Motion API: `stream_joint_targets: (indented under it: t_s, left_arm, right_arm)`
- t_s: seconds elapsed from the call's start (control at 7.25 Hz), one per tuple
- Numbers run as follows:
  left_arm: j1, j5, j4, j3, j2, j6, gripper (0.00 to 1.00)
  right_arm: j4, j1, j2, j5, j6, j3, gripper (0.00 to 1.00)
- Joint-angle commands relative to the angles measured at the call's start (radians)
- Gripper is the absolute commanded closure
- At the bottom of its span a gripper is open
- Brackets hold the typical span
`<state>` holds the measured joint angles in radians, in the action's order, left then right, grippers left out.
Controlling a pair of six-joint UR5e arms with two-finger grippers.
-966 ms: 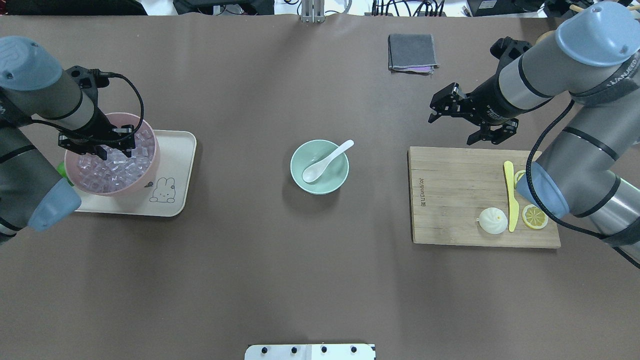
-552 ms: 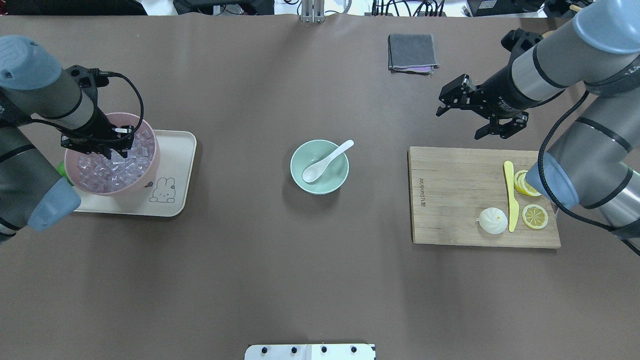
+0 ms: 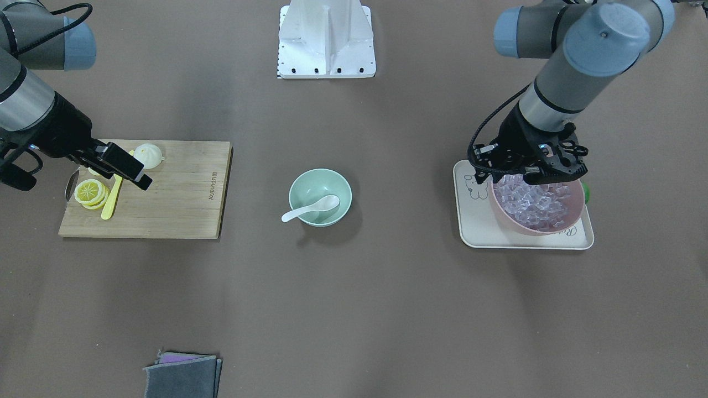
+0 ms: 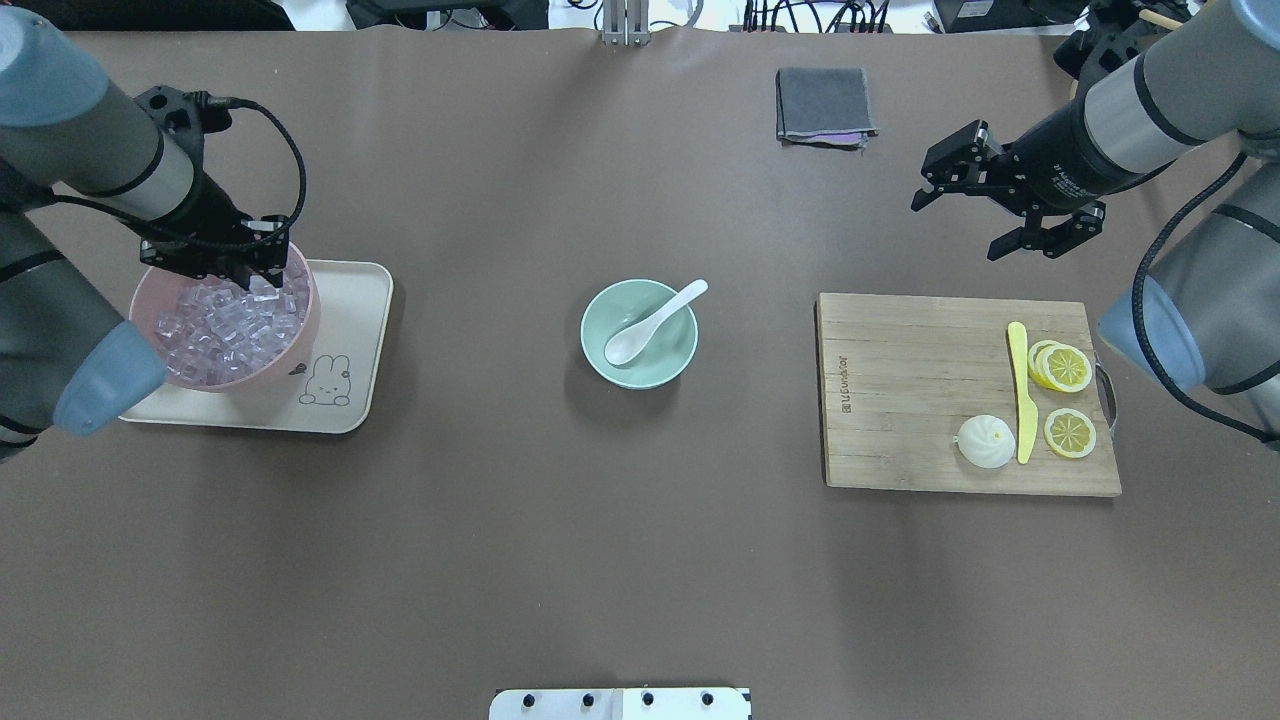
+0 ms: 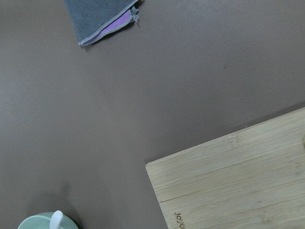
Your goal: Put spoon and ice into bowl
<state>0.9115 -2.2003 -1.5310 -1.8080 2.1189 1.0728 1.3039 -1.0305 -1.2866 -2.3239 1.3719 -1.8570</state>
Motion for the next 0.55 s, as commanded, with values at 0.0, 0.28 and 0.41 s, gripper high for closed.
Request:
stream_joint_targets:
  t_s: [0.0,0.28,0.41]
  left_arm:
    - [-0.087,-0.006,-0.062,0.106,0.153,0.088,1.00]
    - [-0.175,0.005,-0.298,0.288,0.237,0.241,1.00]
    - [-0.207,0.049,-0.331,0.385,0.328,0.283,1.00]
  right_arm:
    - [0.000,-0.023,-0.039,0.000,-0.077,-0.001,0.00]
    - [0.000,-0.026,-0.043,0.000,-0.085,-0.001,0.00]
    - [0.000,-0.028,-0.043,0.000,-0.085,-0.001,0.00]
